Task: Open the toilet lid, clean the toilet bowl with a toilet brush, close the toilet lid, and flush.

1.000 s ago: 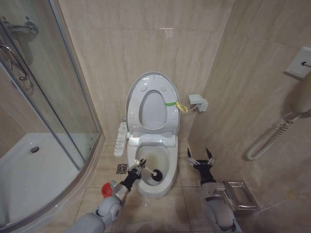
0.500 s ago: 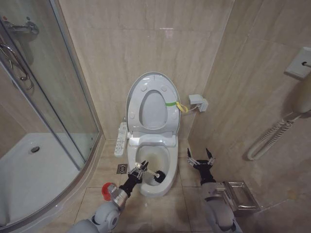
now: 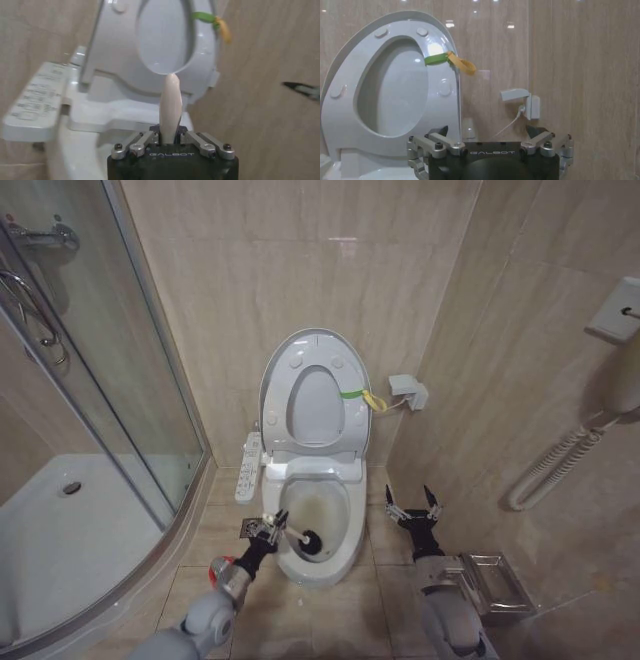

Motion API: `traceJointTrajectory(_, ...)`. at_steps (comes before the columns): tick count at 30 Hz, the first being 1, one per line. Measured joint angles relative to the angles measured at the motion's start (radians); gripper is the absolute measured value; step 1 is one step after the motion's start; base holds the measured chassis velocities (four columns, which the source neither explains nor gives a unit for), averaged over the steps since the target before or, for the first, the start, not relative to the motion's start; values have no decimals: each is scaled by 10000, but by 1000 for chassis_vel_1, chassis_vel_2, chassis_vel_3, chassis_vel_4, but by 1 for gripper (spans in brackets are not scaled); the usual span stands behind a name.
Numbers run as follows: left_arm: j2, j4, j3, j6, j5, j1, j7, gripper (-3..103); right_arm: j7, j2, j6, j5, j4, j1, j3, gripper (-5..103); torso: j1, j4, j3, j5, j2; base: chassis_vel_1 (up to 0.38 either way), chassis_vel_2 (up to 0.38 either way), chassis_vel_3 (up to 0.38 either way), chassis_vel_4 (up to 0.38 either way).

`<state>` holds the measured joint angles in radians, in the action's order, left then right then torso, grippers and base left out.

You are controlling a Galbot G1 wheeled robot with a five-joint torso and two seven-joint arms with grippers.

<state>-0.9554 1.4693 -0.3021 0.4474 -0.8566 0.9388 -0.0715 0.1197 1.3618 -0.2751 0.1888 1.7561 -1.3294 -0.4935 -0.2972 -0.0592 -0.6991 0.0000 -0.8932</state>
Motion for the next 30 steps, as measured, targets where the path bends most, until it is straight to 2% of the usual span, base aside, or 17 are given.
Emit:
traceJointTrajectory(5,-23,497,-212,-134,261,162,188,19,0,-1,0,0,0,0,0,100,0,0,0,0,0,0,0,0,0)
traceJointTrajectory(11,-372,-467,-98,-69,318,-386,141,19,1,0,0,0,0,0,0,100,0,-7,0,0,0,0,0,0,0)
traceJointTrajectory(15,-193,-551,-26,26,309,-279,56,19,1,-1,0,0,0,0,-1,100,-1,-3,-1,-1,0,0,0,0,0)
traceJointTrajectory(22,156,217,-67,40,432,274,68,19,1,0,0,0,0,0,0,100,0,0,0,2,0,0,0,0,0)
traceJointTrajectory(27,-250,150,-174,-49,476,27,160,19,1,0,0,0,0,0,0,100,0,-5,0,-1,0,0,0,0,0)
traceJointTrajectory(30,-554,-562,-121,-29,478,-333,148,19,0,0,0,0,0,0,-1,100,0,-6,-1,-1,0,0,0,0,0)
